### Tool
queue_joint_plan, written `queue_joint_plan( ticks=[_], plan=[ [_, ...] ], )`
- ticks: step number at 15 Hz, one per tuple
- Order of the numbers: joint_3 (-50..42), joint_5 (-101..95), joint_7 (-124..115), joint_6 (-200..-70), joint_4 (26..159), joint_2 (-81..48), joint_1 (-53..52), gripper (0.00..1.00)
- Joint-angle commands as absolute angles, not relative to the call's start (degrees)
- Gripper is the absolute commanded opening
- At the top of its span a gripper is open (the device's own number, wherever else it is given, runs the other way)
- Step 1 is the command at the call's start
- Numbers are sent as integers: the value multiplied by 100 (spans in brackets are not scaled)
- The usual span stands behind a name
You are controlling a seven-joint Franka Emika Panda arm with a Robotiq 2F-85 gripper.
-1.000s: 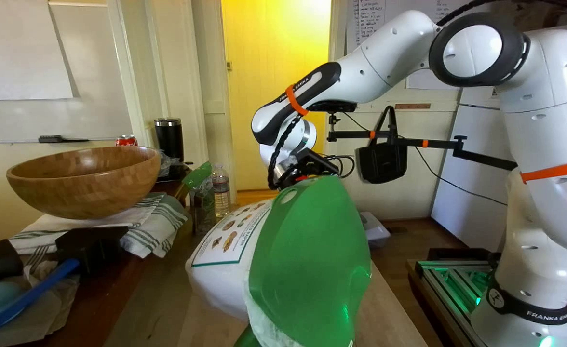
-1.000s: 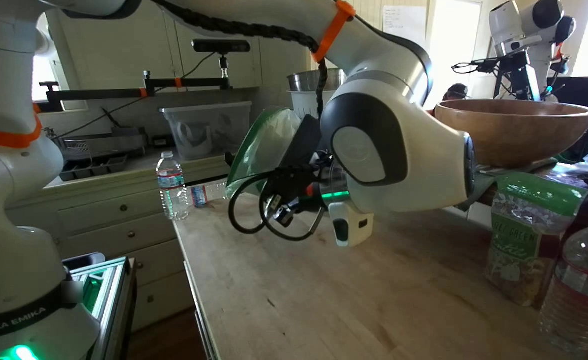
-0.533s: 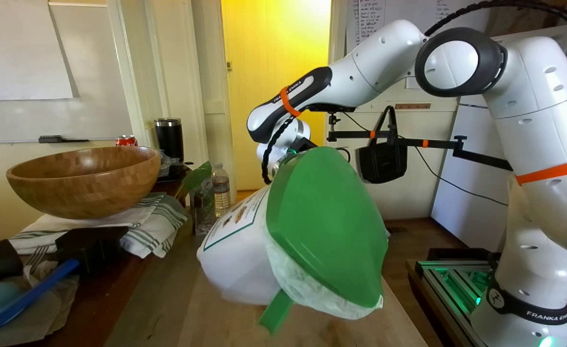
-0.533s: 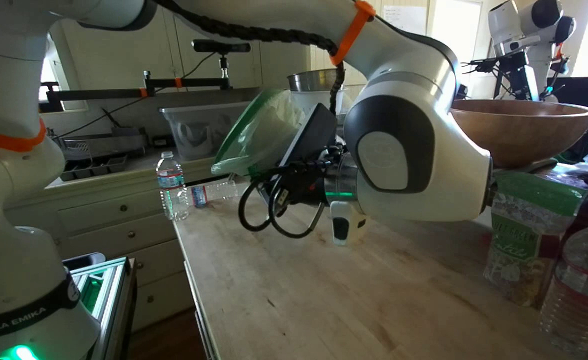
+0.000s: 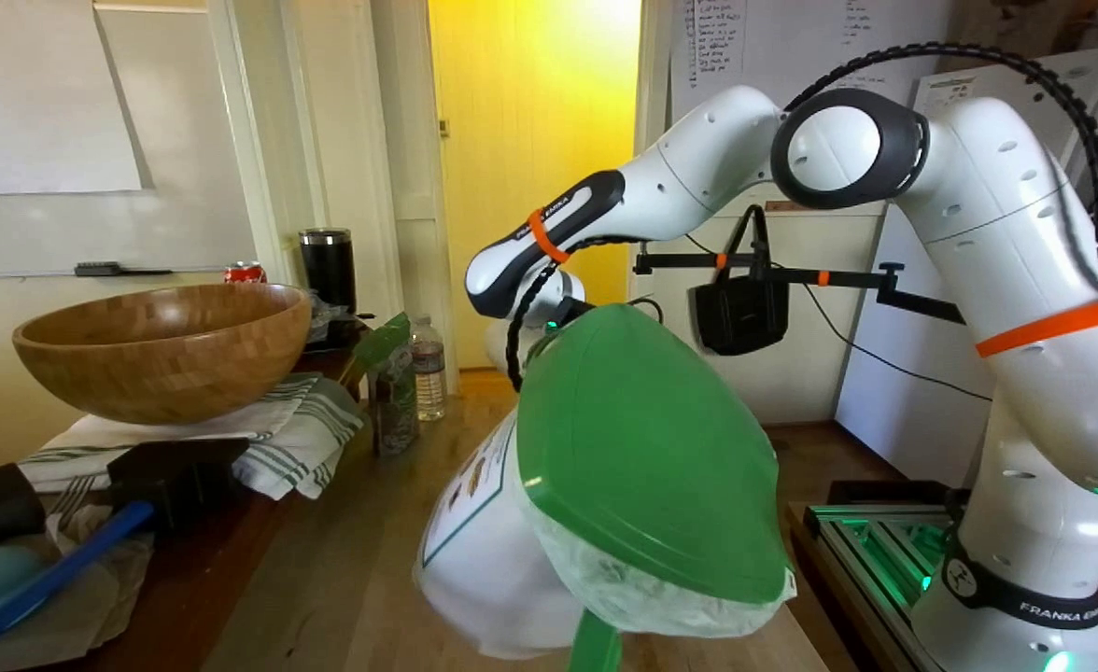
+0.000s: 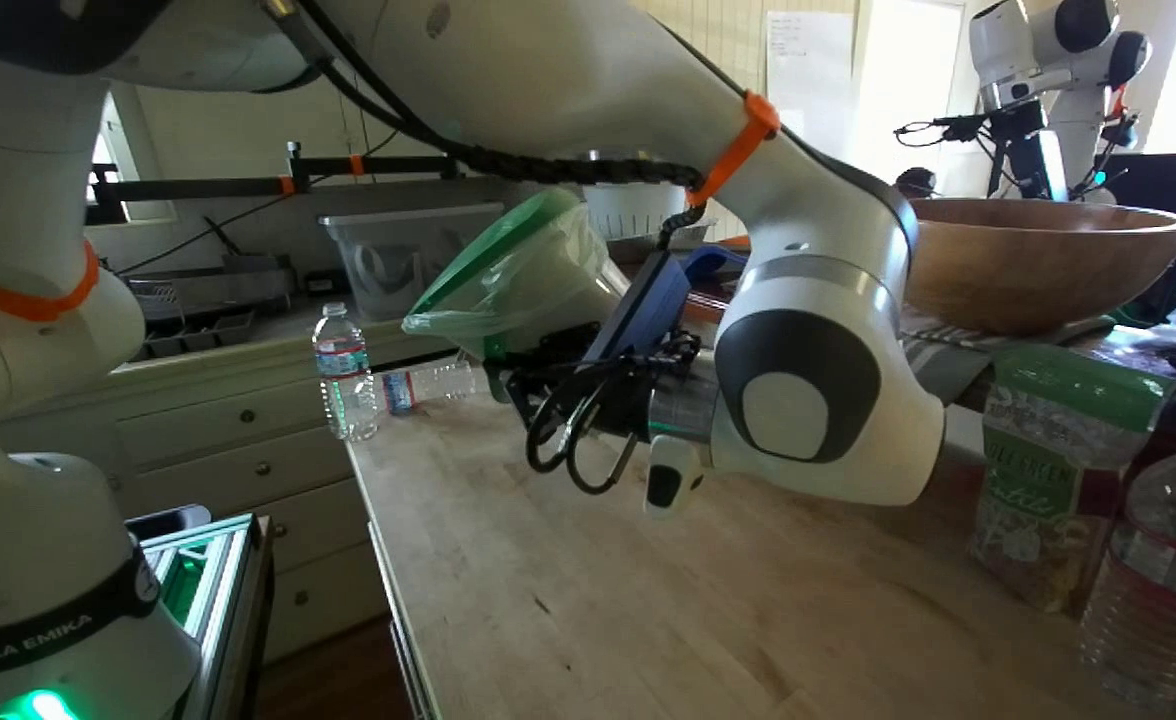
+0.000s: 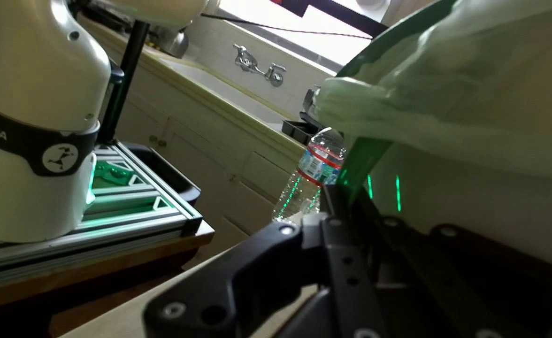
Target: Put the bin upright
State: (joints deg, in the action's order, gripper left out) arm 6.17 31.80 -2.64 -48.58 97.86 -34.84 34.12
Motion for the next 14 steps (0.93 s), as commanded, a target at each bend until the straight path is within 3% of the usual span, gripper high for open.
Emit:
queue_joint_plan(
  ticks=[1, 14],
  plan=[
    [961, 3080, -1184, -4531, 9417, -3728, 3741, 2],
    [2941, 2412, -3904, -4699, 9211, -4216, 5280, 2]
  ],
)
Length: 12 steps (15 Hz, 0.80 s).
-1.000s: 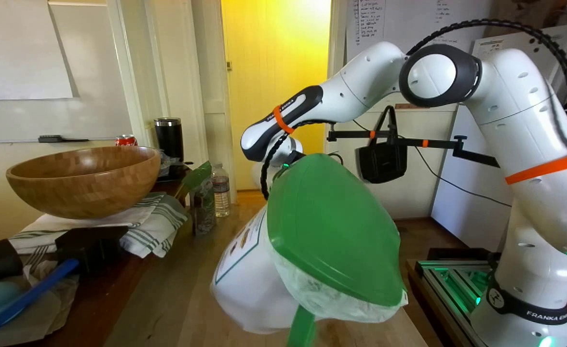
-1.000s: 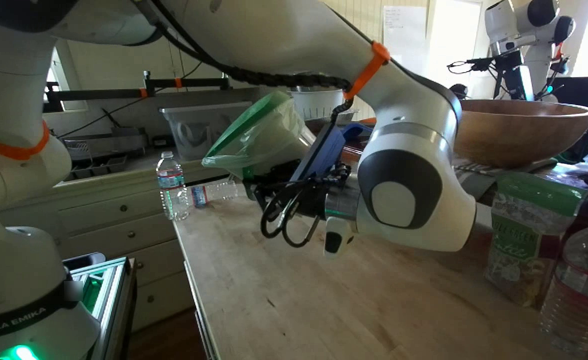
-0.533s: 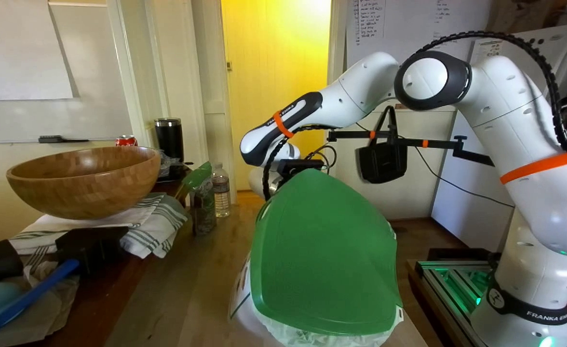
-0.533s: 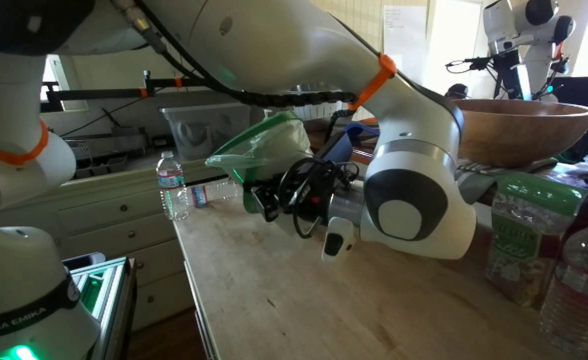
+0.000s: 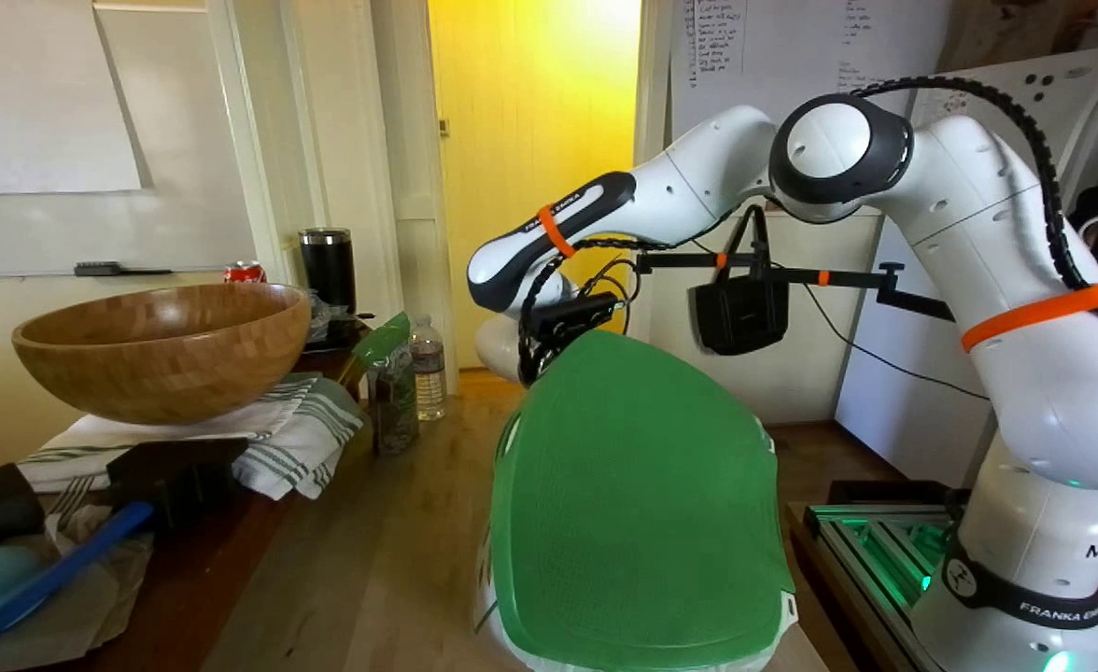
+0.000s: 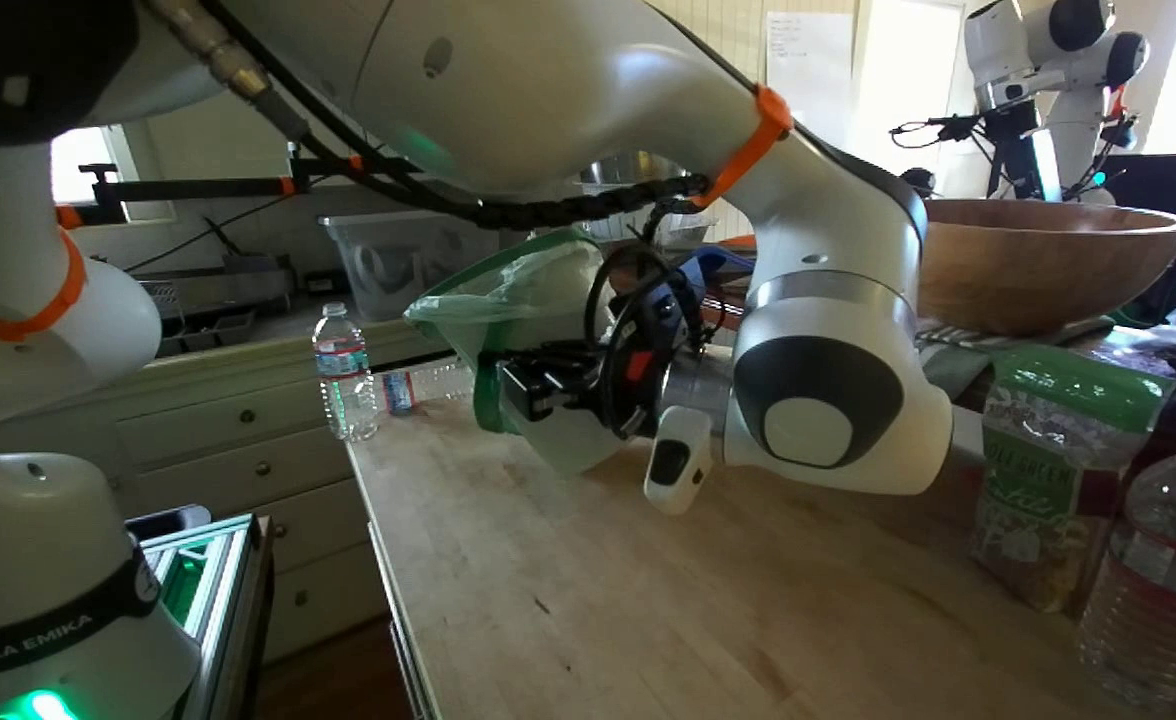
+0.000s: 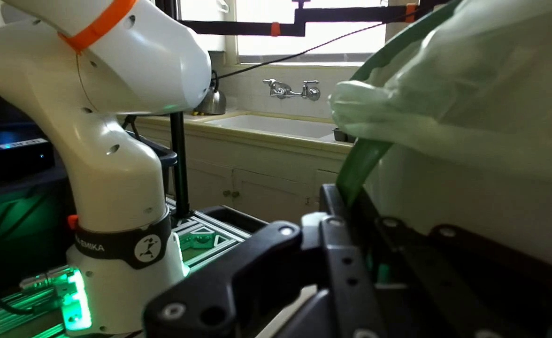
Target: Put the bin upright
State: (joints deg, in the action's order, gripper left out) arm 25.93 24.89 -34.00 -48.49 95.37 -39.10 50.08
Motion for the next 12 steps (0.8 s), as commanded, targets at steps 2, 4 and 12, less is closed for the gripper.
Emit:
queue_joint_plan(
  ticks=[2, 4, 12],
  plan=[
    [2918, 2414, -4277, -4703, 9042, -4263, 5279, 2],
    [2948, 2388, -4596, -4724, 8923, -4315, 5312, 2],
    [2962, 2232, -5573, -4744, 8556, -4431, 5269, 36]
  ],
)
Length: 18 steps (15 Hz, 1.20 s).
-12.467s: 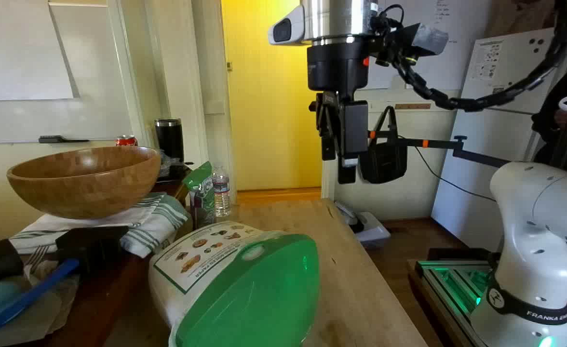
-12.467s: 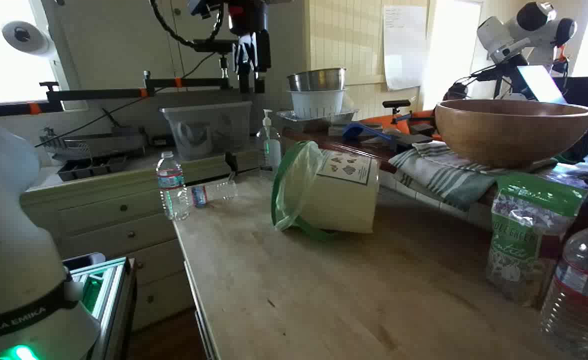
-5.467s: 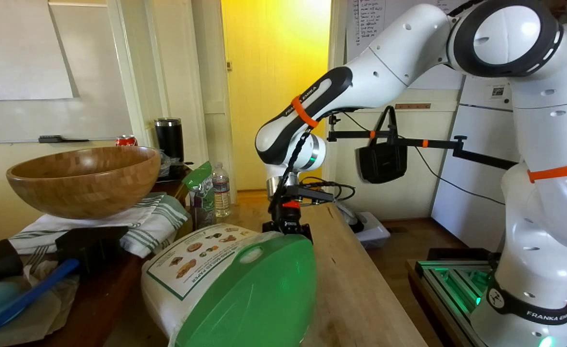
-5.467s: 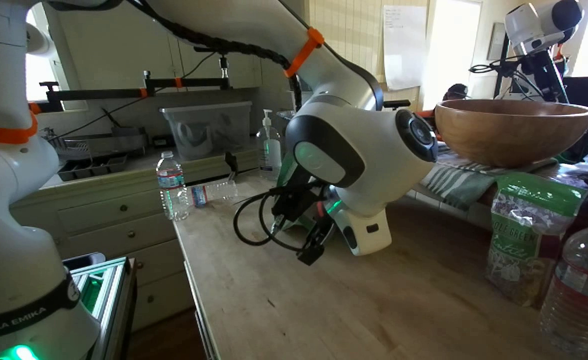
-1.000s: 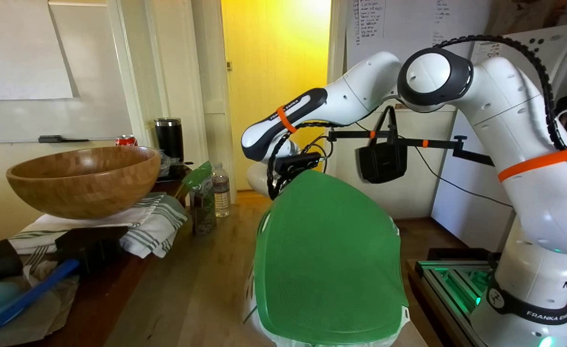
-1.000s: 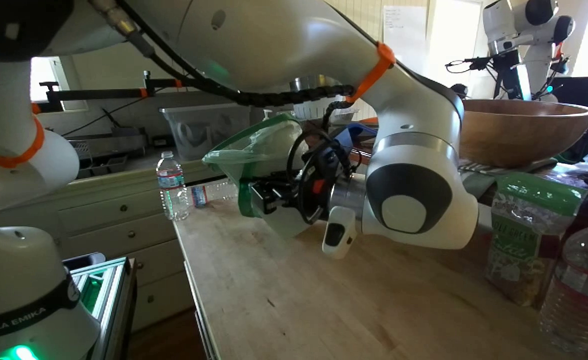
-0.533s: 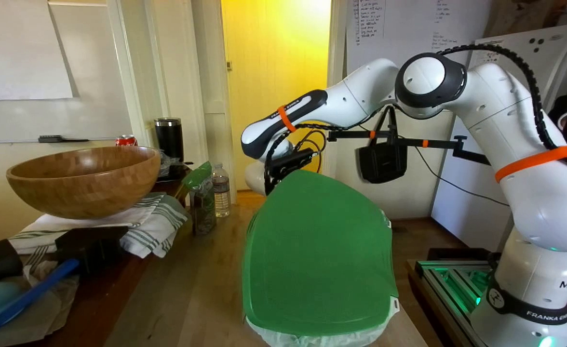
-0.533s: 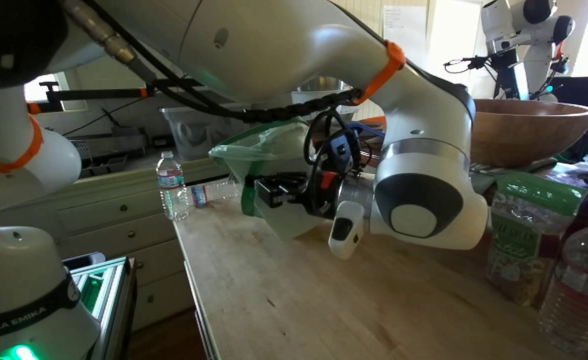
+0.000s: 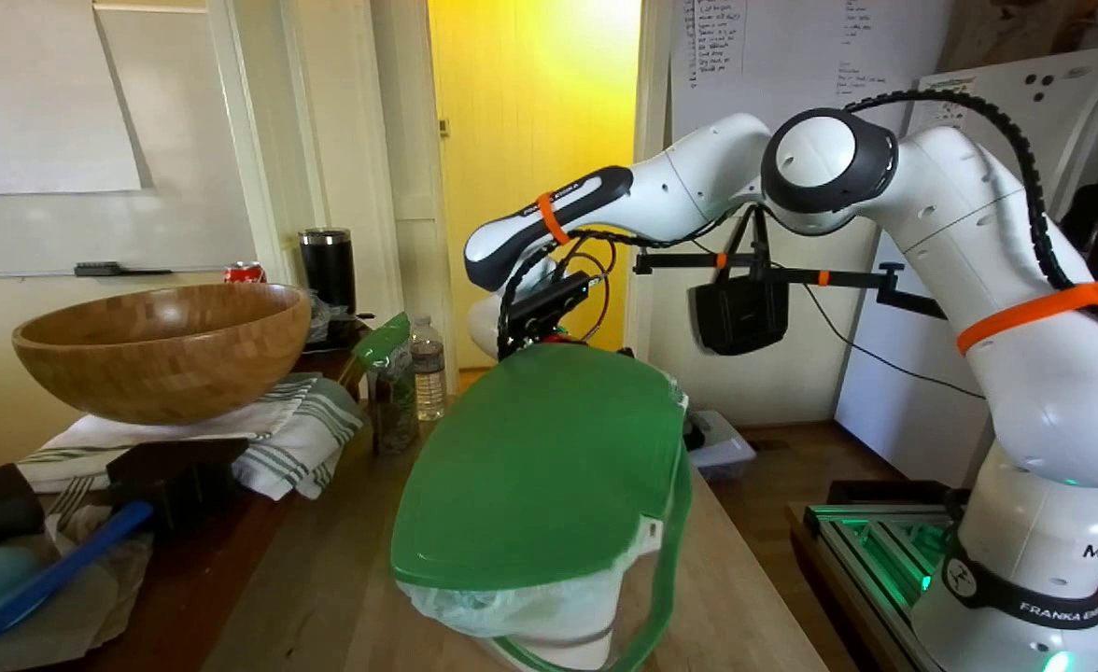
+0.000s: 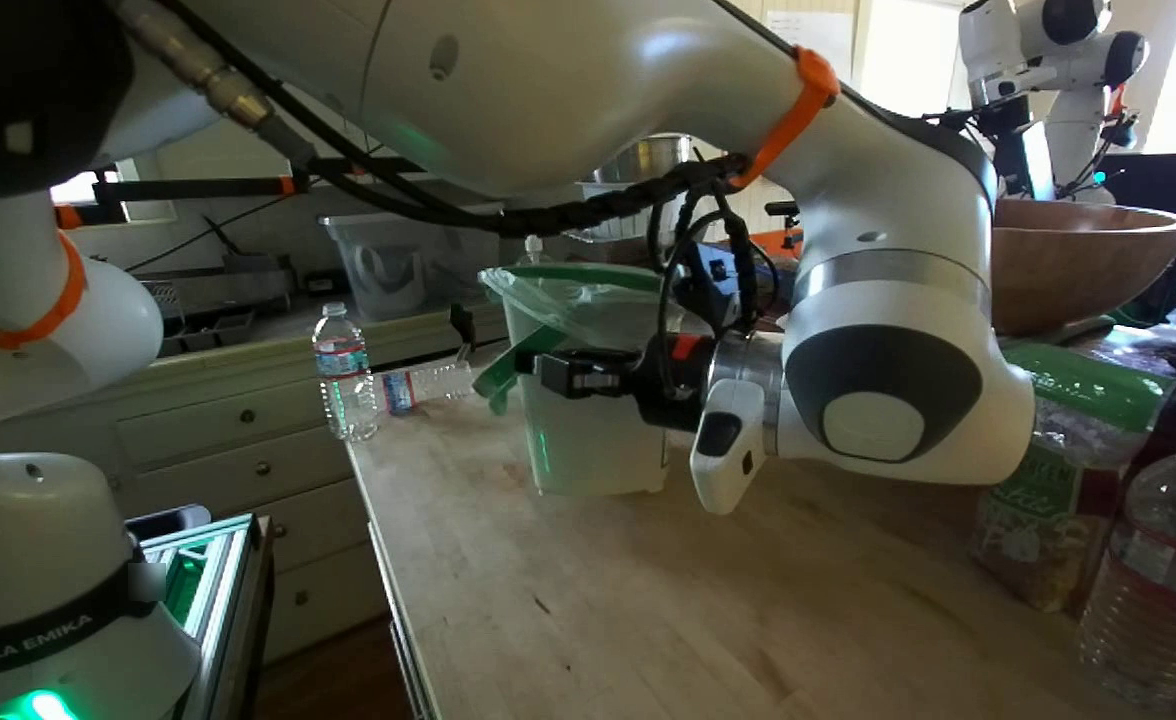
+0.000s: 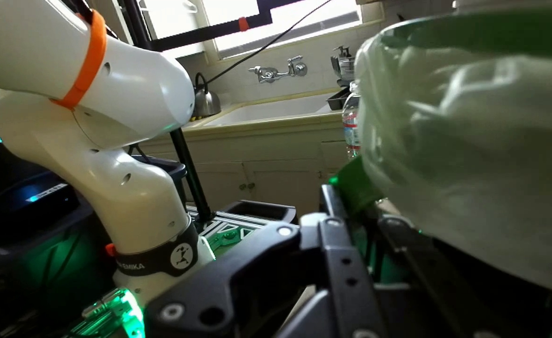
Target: Put the bin upright
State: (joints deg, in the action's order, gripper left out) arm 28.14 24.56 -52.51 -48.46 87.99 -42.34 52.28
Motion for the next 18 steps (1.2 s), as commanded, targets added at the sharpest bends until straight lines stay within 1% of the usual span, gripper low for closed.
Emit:
queue_joint_plan(
  ticks=[1, 2, 4, 6, 7, 8, 9, 10, 11, 12, 15, 18],
  plan=[
    [2947, 2170, -5635, -4749, 8537, -4433, 5253, 41],
    [2963, 2077, -5668, -4751, 8538, -4447, 5253, 48],
    [2977, 1902, -5721, -4752, 8537, -4474, 5249, 66],
    [2981, 1726, -5732, -4753, 8583, -4443, 5251, 79],
    [2951, 1636, -5732, -4754, 8589, -4407, 5239, 88],
    [2877, 1557, -5721, -4755, 8568, -4343, 5200, 95],
    [2818, 1465, -5724, -4804, 8580, -4252, 5169, 100],
    [2808, 1379, -5747, -4835, 8582, -4225, 5163, 100],
    [1707, 1566, -5237, -4757, 8548, -3877, 4326, 100],
    [1493, 1556, -5221, -4782, 8518, -3841, 4171, 100],
    [288, 1511, -4818, -4925, 8447, -3661, 3230, 100],
    [-536, 1477, -4430, -5103, 8445, -3506, 2521, 100]
  ],
)
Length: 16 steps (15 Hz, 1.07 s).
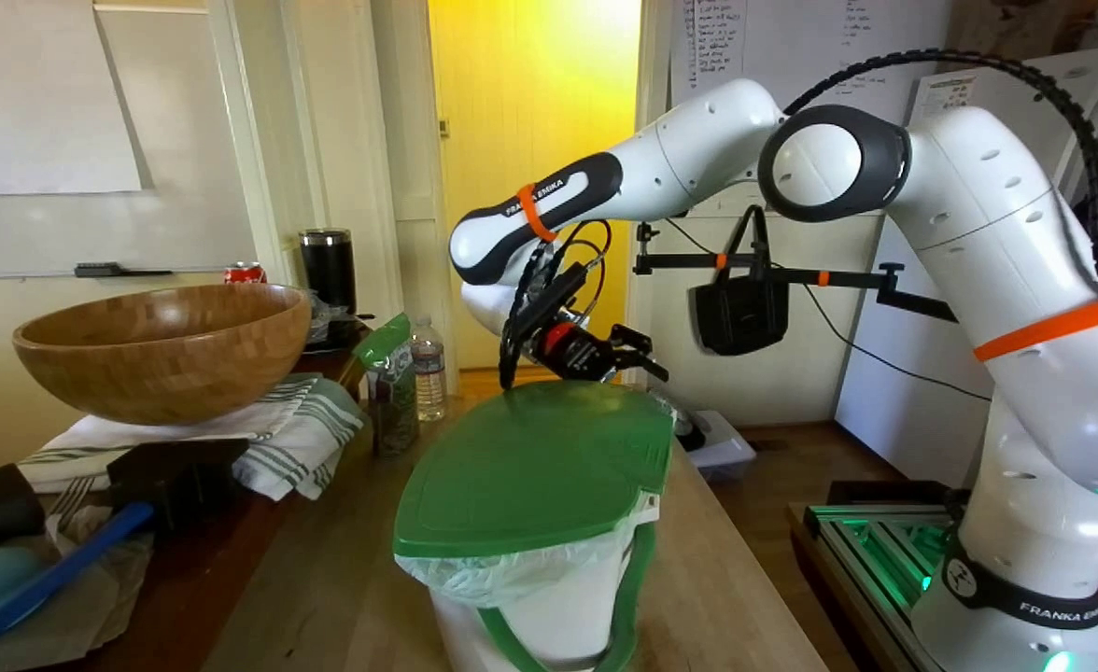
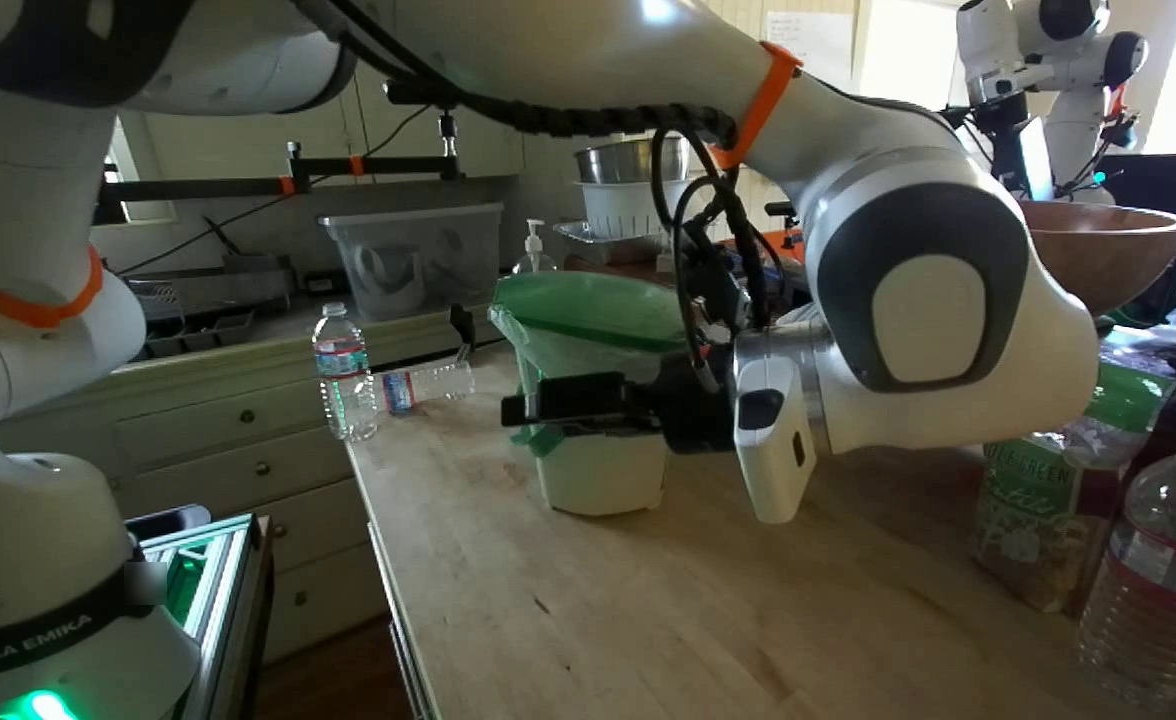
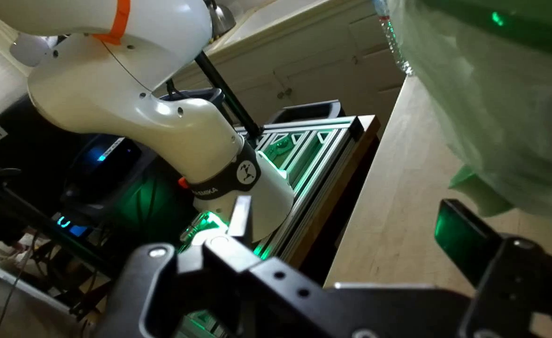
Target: Put the bin upright
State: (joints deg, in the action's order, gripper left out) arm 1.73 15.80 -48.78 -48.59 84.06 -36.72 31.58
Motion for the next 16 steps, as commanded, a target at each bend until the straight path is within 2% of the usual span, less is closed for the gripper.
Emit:
queue_joint_plan(
  ticks=[1, 7, 16],
  plan=[
    [-749, 1468, -4281, -5171, 8465, -3444, 2322, 100],
    [-1361, 1262, -3520, -6092, 8682, -3057, 1696, 100],
    [-1435, 1807, -2974, -7985, 9642, -2062, 1508, 100]
  ],
)
